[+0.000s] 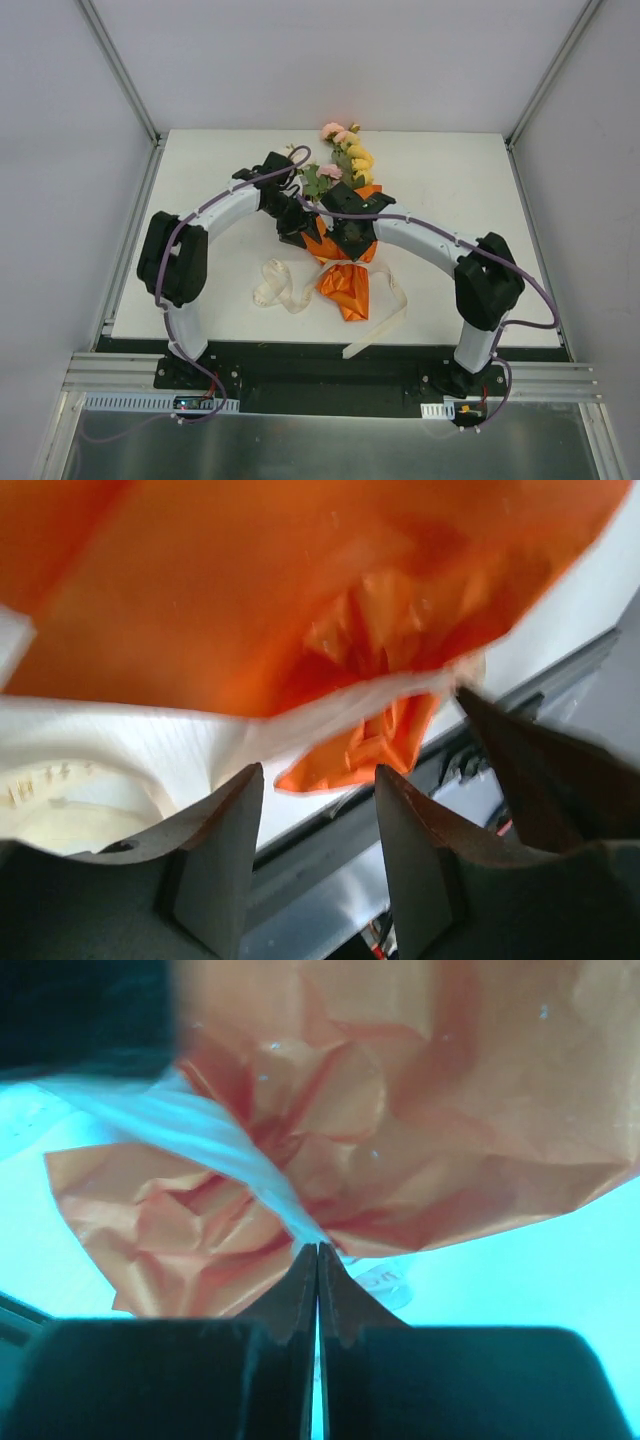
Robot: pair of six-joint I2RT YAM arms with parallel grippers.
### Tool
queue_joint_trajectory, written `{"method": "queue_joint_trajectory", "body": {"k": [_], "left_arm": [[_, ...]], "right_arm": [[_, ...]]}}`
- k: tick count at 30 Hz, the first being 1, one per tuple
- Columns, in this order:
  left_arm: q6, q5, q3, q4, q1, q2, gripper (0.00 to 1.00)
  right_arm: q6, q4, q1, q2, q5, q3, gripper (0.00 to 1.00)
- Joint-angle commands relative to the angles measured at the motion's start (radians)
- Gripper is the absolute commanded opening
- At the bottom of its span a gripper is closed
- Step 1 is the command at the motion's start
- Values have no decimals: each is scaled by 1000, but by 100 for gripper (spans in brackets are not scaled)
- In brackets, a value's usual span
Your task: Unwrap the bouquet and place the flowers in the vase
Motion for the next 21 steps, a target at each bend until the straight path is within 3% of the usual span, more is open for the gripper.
{"method": "queue_joint_trajectory", "body": {"k": [1,4,8,13,18,21], "left_arm": [[-50,-40,90,45,-4,113,48],[-44,-22,110,46,-13,126,43],[-19,-14,123,54,-42,119,41],[-68,-11,115,68,-41,150,42],[-118,-21,92,71,-42,172,46],[-127,-62,57,69,-42,144,52]], "right_arm": [[25,36,49,-113,-61,-4,0],[90,1,24,-124,-93,13,0],[432,43,-82,-185,-277,-51,6],[737,340,-203,-311,-474,-341,23],[947,532,-202,-309,-528,-441,23],[995,563,-202,-314,-509,-488,24]]}}
